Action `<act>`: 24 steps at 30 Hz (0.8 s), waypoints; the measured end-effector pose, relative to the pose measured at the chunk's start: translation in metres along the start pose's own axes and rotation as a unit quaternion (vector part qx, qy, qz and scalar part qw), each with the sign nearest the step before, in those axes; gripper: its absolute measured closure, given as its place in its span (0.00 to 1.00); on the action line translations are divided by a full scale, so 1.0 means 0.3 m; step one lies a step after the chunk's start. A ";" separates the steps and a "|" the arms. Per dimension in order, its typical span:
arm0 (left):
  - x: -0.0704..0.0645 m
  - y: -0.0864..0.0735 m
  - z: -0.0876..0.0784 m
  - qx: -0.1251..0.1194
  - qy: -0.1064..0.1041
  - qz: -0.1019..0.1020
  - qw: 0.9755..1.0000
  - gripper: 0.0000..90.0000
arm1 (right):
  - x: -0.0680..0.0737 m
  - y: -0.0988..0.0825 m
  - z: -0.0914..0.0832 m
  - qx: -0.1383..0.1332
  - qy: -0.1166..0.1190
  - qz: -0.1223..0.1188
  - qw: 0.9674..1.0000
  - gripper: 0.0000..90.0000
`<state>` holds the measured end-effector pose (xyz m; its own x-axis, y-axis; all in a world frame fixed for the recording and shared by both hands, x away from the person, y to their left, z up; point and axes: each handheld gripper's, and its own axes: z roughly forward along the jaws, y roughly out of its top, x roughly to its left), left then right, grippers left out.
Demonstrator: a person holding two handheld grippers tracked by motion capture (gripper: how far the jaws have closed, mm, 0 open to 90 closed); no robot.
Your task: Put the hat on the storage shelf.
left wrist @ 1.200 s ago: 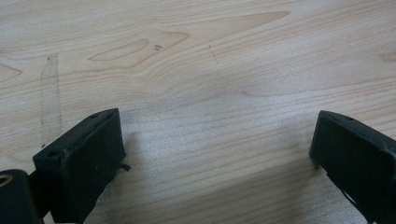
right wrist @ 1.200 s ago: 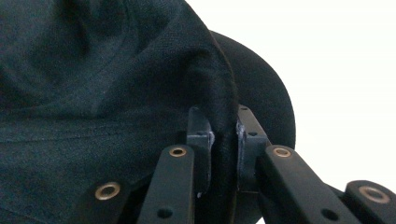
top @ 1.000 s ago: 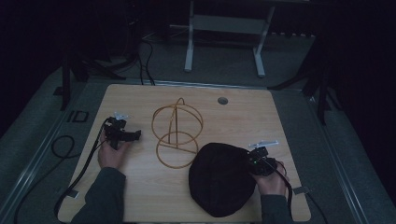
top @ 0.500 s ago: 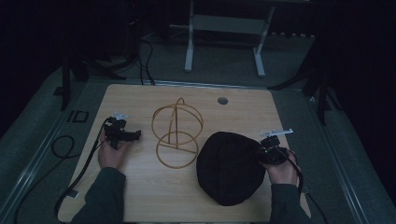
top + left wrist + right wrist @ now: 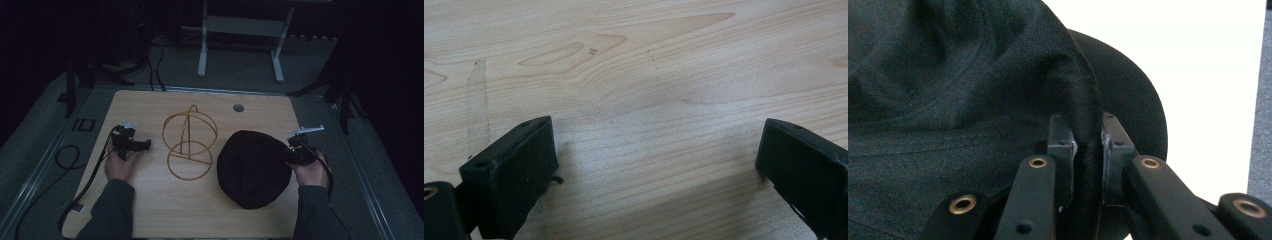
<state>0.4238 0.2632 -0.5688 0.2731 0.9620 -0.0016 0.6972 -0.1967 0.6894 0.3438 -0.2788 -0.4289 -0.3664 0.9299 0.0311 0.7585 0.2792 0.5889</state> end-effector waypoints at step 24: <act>0.000 0.000 0.000 0.000 0.000 0.000 1.000 0.03 | -0.026 0.120 -0.085 -0.022 0.001 -0.012 1.000 0.89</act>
<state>0.4238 0.2632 -0.5688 0.2730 0.9620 -0.0015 0.6976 -0.1969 0.6889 0.3602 -0.2823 -0.3873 -0.3858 0.9224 0.0178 0.7248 0.2911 0.6245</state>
